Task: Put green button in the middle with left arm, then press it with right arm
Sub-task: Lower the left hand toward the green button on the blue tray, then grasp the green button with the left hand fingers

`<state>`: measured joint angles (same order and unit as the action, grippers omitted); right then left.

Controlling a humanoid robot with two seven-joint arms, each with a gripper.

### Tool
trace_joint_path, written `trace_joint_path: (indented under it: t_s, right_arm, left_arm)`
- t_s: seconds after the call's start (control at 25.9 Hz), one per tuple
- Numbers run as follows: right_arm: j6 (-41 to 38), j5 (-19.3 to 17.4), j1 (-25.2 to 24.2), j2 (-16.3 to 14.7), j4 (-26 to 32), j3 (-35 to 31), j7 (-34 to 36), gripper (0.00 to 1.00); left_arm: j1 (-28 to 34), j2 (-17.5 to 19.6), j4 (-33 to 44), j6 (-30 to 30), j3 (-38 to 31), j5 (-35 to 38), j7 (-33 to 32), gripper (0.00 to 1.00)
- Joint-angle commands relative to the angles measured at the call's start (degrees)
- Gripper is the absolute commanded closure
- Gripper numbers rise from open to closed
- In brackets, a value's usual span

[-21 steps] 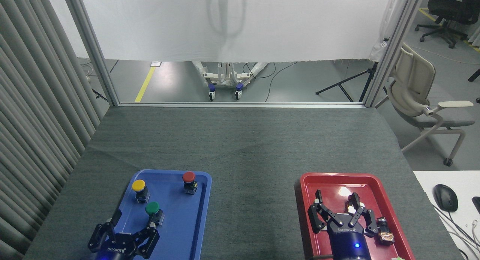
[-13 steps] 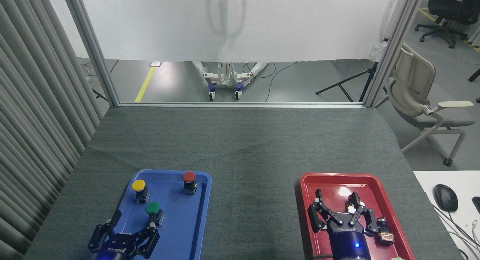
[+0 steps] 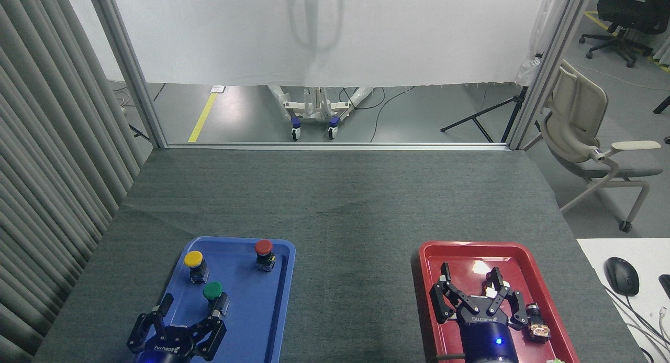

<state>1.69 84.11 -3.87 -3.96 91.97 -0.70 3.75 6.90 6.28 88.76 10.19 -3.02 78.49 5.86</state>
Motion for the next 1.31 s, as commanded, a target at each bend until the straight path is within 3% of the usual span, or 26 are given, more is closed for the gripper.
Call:
trace_joint_path:
  t_s: [0.0, 0.77, 1.27]
  right_arm:
    - [-0.02, 0.00, -0.17, -0.17, 0.58, 0.00, -0.15, 0.00]
    - [-2.83, -0.35, -0.17, -0.70, 0.49, -2.72, -0.15, 0.00]
    - [-5.73, -1.05, 0.01, -0.70, -0.12, -3.51, -0.94, 0.00]
  left_arm:
    - [0.05, -0.04, 0.27, 0.36, -0.05, -0.09, 0.12, 0.01]
    - [-0.04, -0.13, -1.48, 0.09, 1.00, 0.70, 0.12, 0.03]
    - [-3.73, -0.13, -10.18, -1.49, 3.46, 1.49, 0.74, 0.04]
